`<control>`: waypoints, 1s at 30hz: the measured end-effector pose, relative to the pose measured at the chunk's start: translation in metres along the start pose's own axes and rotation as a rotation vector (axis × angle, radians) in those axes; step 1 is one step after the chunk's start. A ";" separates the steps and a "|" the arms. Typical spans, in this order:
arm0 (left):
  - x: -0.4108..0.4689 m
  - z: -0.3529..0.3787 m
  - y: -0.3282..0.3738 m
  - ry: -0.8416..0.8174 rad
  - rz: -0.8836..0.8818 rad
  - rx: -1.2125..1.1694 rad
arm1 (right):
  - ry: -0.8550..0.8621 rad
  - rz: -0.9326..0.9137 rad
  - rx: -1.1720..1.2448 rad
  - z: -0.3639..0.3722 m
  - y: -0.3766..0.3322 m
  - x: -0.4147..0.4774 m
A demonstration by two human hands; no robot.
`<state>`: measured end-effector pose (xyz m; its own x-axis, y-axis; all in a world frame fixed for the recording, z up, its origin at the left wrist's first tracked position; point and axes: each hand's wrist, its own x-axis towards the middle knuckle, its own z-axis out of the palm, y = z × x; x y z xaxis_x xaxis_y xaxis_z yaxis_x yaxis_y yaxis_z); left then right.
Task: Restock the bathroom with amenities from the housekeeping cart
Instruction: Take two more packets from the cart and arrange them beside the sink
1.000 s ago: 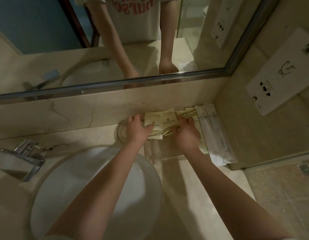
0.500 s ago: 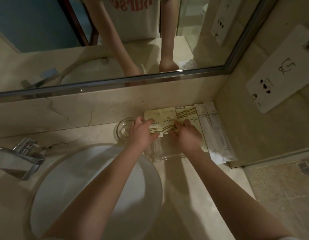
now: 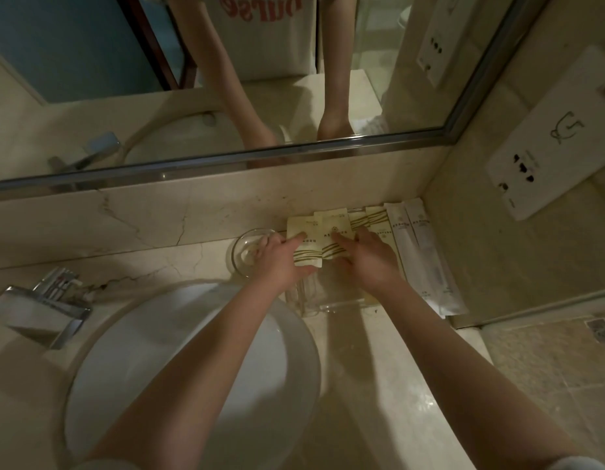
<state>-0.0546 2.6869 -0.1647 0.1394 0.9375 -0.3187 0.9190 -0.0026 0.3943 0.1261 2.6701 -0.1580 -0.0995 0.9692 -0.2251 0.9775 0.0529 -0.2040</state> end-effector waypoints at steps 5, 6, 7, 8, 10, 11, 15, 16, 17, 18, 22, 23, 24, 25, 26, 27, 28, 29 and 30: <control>-0.002 0.002 0.002 0.086 -0.041 -0.002 | 0.028 0.030 0.015 0.003 -0.003 -0.003; -0.002 0.002 0.003 0.100 -0.047 0.009 | 0.024 0.032 0.025 0.003 -0.002 -0.003; -0.002 0.002 0.004 0.108 -0.050 0.019 | 0.017 0.031 0.032 0.003 -0.002 -0.002; -0.001 0.002 0.004 0.108 -0.050 0.026 | 0.009 0.027 0.036 0.003 -0.001 -0.001; 0.000 0.002 0.005 0.096 -0.050 0.032 | 0.000 0.011 0.046 0.002 0.002 0.001; 0.000 0.002 0.005 0.089 -0.050 0.033 | 0.000 0.001 0.054 0.001 0.003 0.003; -0.001 0.003 0.003 0.085 -0.030 0.008 | -0.001 -0.031 0.077 0.001 0.007 0.006; -0.002 0.003 0.003 0.086 -0.029 0.007 | -0.001 -0.035 0.073 0.002 0.007 0.007; -0.003 0.002 0.004 0.083 -0.032 0.009 | 0.001 -0.039 0.068 0.003 0.006 0.007; -0.003 0.002 0.004 0.077 -0.037 0.009 | 0.004 -0.041 0.062 0.005 0.006 0.007; -0.004 0.000 0.005 0.071 -0.048 0.000 | 0.015 -0.043 0.037 0.005 0.006 0.006; -0.005 -0.001 0.006 0.073 -0.051 -0.009 | 0.017 -0.041 0.038 0.005 0.005 0.005; -0.006 -0.002 0.006 0.073 -0.053 -0.016 | 0.018 -0.040 0.037 0.004 0.005 0.004; -0.008 -0.003 0.007 0.076 -0.052 -0.021 | 0.019 -0.037 0.041 0.004 0.004 0.002; -0.009 -0.005 0.007 0.080 -0.052 -0.030 | 0.025 -0.032 0.051 0.004 0.003 0.000; -0.011 -0.006 0.008 0.087 -0.052 -0.047 | 0.040 -0.024 0.069 0.004 0.002 -0.002; -0.013 -0.008 0.008 0.095 -0.056 -0.071 | 0.058 -0.015 0.092 0.003 0.001 -0.004; -0.015 -0.009 0.008 0.107 -0.056 -0.097 | 0.078 -0.005 0.116 0.002 -0.001 -0.006; -0.017 -0.012 0.008 0.124 -0.056 -0.123 | 0.096 0.007 0.139 0.000 -0.004 -0.008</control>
<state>-0.0541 2.6745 -0.1460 0.0361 0.9708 -0.2373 0.8710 0.0859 0.4837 0.1230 2.6618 -0.1558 -0.0680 0.9884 -0.1359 0.9423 0.0188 -0.3343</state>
